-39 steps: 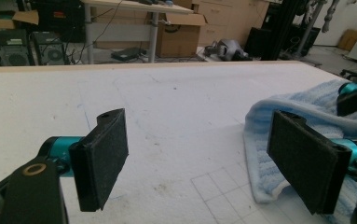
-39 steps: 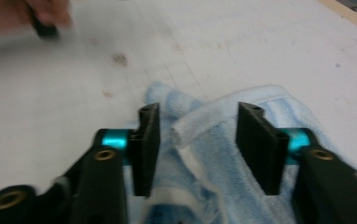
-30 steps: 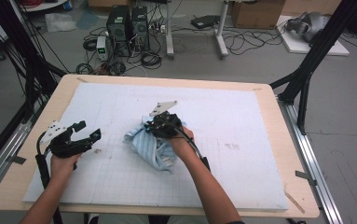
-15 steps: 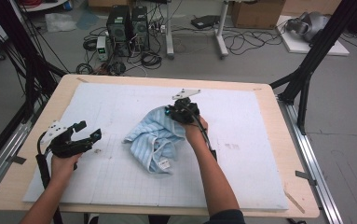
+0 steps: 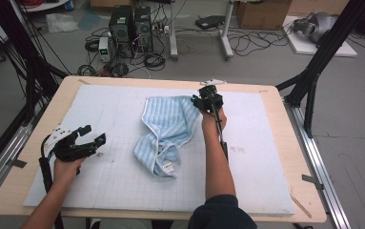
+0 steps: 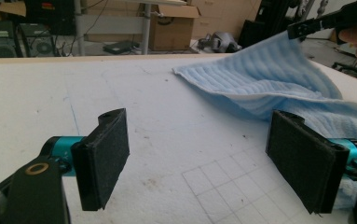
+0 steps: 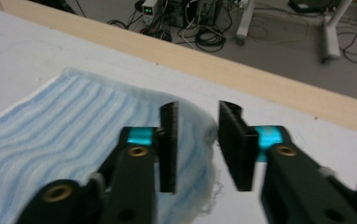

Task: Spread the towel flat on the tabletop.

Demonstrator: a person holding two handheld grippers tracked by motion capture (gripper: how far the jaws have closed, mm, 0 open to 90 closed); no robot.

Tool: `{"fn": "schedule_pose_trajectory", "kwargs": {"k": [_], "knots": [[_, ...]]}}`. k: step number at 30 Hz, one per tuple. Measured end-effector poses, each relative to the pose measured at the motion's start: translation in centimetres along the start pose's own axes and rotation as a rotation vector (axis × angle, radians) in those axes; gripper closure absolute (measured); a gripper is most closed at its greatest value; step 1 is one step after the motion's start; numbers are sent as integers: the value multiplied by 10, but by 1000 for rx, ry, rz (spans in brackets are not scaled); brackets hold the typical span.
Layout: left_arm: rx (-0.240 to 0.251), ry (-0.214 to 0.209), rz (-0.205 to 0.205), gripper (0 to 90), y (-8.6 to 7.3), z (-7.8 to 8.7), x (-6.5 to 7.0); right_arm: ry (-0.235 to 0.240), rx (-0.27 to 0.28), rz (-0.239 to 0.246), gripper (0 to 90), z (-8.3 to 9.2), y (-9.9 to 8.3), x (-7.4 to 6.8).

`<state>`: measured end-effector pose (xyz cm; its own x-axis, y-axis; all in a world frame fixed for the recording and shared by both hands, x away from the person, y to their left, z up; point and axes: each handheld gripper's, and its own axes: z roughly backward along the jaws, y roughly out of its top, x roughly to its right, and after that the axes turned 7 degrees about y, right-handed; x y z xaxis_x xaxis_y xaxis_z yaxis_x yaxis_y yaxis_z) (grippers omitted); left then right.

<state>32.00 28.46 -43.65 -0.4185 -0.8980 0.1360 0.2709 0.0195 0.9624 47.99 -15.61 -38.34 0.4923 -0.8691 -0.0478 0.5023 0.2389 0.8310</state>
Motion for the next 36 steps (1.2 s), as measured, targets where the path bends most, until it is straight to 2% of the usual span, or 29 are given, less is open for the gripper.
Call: {"fn": "schedule_pose_trajectory", "kwargs": {"k": [1, 3, 4, 5, 7, 8, 9, 11, 13, 15, 19, 20, 21, 24, 27, 31, 35, 36], "knots": [[-6, -3, 1, 222, 0, 0, 0, 0, 0, 0, 606, 0, 0, 0], [-21, -19, 5, 230, -1, -2, 1, 22, 2, 2, 528, 6, -8, -1], [-27, -33, 9, 242, -1, -3, 1, 33, 3, -4, 521, 9, -10, -2], [-32, -42, 9, 257, -1, -4, 2, 86, 7, 0, 488, 16, -19, -4], [-45, -66, 8, 265, 0, -6, 5, 96, -4, 14, 473, 20, -24, -6], [-46, -75, 13, 279, 1, -8, 7, 131, -8, 33, 460, 31, -34, -11], [-53, -89, 21, 279, 1, -10, 9, 131, -8, 33, 460, 31, -34, -11], [-81, -113, 27, 289, 3, -16, 15, 161, -2, 35, 436, 42, -46, -14], [-105, -119, 21, 280, 6, -22, 20, 201, 16, 30, 407, 54, -58, -16], [-109, -131, 21, 271, 10, -28, 27, 234, 23, 24, 397, 62, -67, -18], [-114, -151, 19, 227, 16, -41, 41, 248, 13, 53, 350, 79, -80, -22], [-125, -165, 11, 230, 18, -47, 46, 243, 23, 59, 350, 84, -83, -23], [-135, -183, 8, 237, 19, -52, 51, 258, 33, 61, 350, 89, -87, -24], [-168, -226, -6, 273, 22, -64, 65, 258, 29, 81, 350, 98, -98, -24], [-200, -252, -18, 278, 27, -81, 83, 253, 34, 65, 349, 102, -109, -19], [-227, -246, -46, 280, 30, -98, 105, 256, 57, 25, 349, 106, -111, -11], [-284, -236, -116, 282, 28, -113, 122, 258, 52, 32, 350, 104, -112, -11], [-302, -216, -134, 305, 27, -116, 124, 262, 47, 32, 350, 103, -113, -11]]}}
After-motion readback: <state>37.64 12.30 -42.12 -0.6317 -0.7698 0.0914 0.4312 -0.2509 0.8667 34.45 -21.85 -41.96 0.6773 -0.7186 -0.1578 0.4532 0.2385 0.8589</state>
